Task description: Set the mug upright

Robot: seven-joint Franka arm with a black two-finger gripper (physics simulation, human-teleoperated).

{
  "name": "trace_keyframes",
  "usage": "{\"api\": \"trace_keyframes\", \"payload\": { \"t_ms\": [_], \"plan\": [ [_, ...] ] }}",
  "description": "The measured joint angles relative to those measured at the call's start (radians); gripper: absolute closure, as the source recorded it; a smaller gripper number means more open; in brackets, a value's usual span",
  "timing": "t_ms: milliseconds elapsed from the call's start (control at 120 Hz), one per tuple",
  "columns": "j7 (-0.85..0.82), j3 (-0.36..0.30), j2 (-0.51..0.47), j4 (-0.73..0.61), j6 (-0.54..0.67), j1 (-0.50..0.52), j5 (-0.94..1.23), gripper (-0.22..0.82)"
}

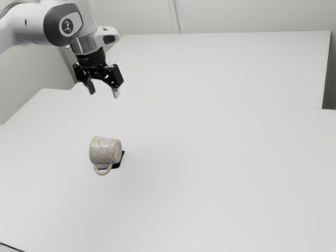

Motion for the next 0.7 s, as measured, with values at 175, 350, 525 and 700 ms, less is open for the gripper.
{"api": "trace_keyframes", "payload": {
  "t_ms": [175, 350, 525, 700],
  "plan": [
    [-0.001, 0.001, -0.032, -0.149, 0.075, 0.040, -0.014, 0.00],
    [0.005, 0.000, 0.027, -0.183, 0.121, 0.146, -0.079, 0.00],
    [0.073, -0.001, 0.092, -0.185, 0.163, 0.252, -0.157, 0.00],
    [0.207, -0.003, 0.171, -0.177, 0.204, 0.345, -0.262, 0.00]
  ]
}}
